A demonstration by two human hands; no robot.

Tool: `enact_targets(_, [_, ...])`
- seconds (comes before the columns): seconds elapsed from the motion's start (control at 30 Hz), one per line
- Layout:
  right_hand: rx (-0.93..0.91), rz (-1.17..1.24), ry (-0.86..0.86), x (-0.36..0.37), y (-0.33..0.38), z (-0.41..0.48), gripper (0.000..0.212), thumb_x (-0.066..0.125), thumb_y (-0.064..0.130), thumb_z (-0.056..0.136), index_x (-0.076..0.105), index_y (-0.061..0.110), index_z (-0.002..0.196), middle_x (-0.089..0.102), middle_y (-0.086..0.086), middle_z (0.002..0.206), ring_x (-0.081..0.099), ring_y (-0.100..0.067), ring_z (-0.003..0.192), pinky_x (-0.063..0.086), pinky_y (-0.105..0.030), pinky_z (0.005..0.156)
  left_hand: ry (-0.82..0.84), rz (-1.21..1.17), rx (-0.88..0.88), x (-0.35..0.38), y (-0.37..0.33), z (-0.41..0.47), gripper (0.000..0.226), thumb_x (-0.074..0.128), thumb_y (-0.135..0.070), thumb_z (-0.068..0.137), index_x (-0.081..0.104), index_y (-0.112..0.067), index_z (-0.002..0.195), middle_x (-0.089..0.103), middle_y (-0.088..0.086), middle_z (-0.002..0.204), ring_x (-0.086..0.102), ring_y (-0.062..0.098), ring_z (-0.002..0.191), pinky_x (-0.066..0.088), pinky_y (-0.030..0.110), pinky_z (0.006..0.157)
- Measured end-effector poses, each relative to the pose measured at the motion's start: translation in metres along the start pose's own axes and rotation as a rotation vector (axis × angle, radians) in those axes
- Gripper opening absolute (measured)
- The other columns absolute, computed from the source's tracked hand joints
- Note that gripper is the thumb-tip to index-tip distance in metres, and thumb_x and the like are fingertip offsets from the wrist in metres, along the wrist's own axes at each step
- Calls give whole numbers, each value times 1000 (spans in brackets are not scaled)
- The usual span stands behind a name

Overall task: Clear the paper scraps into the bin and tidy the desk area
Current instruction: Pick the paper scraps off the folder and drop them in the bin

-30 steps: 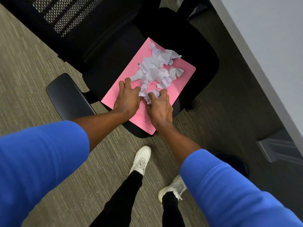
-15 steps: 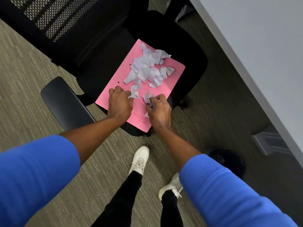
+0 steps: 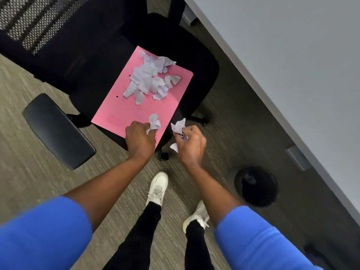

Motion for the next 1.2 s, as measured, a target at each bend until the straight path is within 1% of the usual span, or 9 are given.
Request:
enact_targets(0.2, [152, -10, -77, -67, -95, -33, 9, 82, 15, 87, 80, 8, 82, 58, 2, 77, 53, -16, 68, 34, -16, 59, 122, 35, 134, 64, -41, -56, 23, 68, -20, 99, 79, -1, 102, 72, 21, 101, 63, 42, 102, 44, 41, 84])
enact_targets(0.33, [347, -27, -81, -111, -178, -59, 13, 76, 25, 90, 78, 16, 81, 65, -4, 67, 60, -23, 69, 40, -30, 67, 224, 53, 216, 122, -69, -94, 19, 69, -20, 98, 82, -7, 104, 72, 18, 101, 65, 38, 101, 50, 43, 87])
enact_targets(0.5, [501, -61, -102, -162, -262, -87, 18, 72, 22, 94, 82, 16, 108, 81, -7, 100, 74, -23, 97, 42, -16, 81, 362, 107, 238, 199, -101, -144, 24, 71, -22, 99, 81, -11, 117, 72, 19, 109, 69, 38, 105, 51, 41, 91])
enact_targets(0.6, [557, -100, -136, -190, -303, -95, 24, 71, 26, 96, 80, 15, 115, 80, -12, 113, 74, -29, 106, 48, -27, 92, 485, 148, 255, 253, -120, -174, 19, 71, -20, 97, 82, -7, 106, 78, 21, 106, 72, 39, 105, 53, 42, 91])
enact_targets(0.73, [573, -97, -232, -221, -349, -104, 20, 80, 18, 88, 82, 6, 104, 80, -21, 104, 75, -36, 97, 52, -35, 85, 662, 204, 224, 324, -132, -205, 37, 72, -23, 100, 74, -4, 130, 74, 18, 134, 68, 32, 127, 48, 35, 111])
enact_targets(0.87, [597, -40, -285, -239, -399, -112, 14, 82, 14, 85, 82, 5, 96, 81, -20, 91, 78, -33, 85, 60, -39, 78, 766, 220, 222, 387, -145, -222, 44, 73, -37, 97, 75, -9, 132, 69, 15, 143, 65, 31, 133, 46, 30, 109])
enact_targets(1.0, [639, -24, -272, -250, -438, -100, 17, 82, 14, 85, 81, 5, 100, 80, -13, 94, 71, -18, 82, 41, -21, 67, 851, 199, 201, 446, -151, -238, 49, 78, -39, 94, 74, -6, 130, 69, 16, 141, 65, 31, 133, 49, 32, 107])
enact_targets(1.13, [678, 56, -242, -250, -468, -86, 10, 75, -3, 87, 73, -9, 80, 60, 12, 54, 55, 18, 42, 34, -1, 41, 865, 164, 175, 493, -159, -245, 49, 80, -34, 93, 72, -7, 133, 72, 15, 139, 67, 29, 131, 51, 29, 104])
enact_targets(1.2, [725, 85, -186, -245, -484, -79, 11, 70, -2, 89, 71, -10, 81, 71, -8, 66, 64, 6, 49, 36, -1, 43, 882, 215, 176, 514, -160, -247, 57, 76, -36, 96, 63, -7, 144, 63, 16, 150, 59, 31, 140, 48, 34, 112])
Point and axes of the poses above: each hand's wrist, its own z-axis towards the middle knuckle, its own x-axis out of the palm, y = z × x, the point moved 8 cm from there along z, towards the middle knuckle
